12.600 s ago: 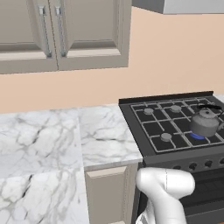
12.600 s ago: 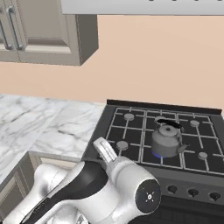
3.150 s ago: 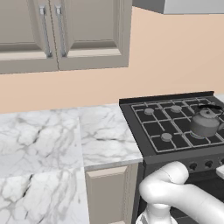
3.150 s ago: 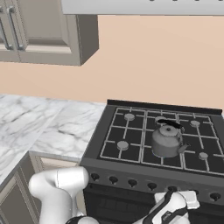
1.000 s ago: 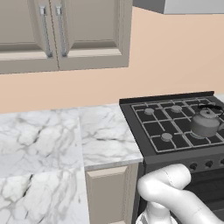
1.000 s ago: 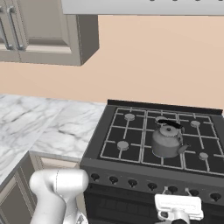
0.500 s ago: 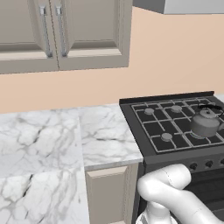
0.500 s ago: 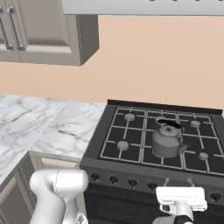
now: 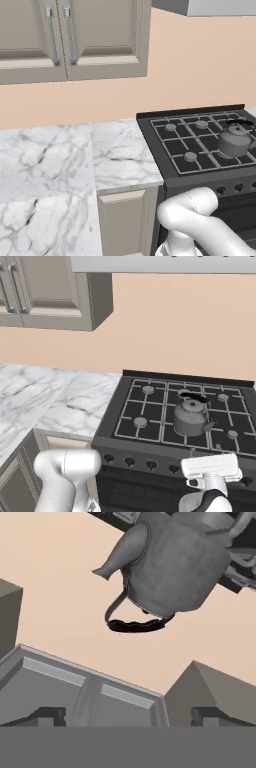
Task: The kettle is done boiling. Turn off the stove, then wait for 300 timesteps before moving the kettle to the dining table.
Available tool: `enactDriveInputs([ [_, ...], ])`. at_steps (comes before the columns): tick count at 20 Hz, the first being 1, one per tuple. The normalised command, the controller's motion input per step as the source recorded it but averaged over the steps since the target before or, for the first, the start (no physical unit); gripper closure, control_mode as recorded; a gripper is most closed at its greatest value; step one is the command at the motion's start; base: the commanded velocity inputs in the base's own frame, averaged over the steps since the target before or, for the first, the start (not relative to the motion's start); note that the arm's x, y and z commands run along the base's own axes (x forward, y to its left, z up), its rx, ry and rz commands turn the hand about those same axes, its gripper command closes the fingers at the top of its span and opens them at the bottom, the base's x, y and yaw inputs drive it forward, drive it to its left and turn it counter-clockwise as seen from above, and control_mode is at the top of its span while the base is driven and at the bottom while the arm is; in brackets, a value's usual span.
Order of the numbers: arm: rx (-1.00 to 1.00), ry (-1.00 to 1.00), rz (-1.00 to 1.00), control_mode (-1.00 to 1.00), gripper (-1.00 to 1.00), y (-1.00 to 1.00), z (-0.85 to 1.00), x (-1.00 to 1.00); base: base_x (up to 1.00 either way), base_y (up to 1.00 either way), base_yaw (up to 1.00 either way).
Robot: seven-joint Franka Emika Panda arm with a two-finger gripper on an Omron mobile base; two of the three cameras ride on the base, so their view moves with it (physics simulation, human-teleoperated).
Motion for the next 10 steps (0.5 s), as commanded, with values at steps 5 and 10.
enactDriveInputs([
  [5, -0.20, -0.04, 0.00, -1.00, -1.00, 0.01, 0.41, 0.08, 0.00, 0.00, 0.00],
  [10, -0.23, -0.05, -0.01, -1.00, -1.00, 0.06, 0.33, 0.14, 0.00, 0.00, 0.00],
])
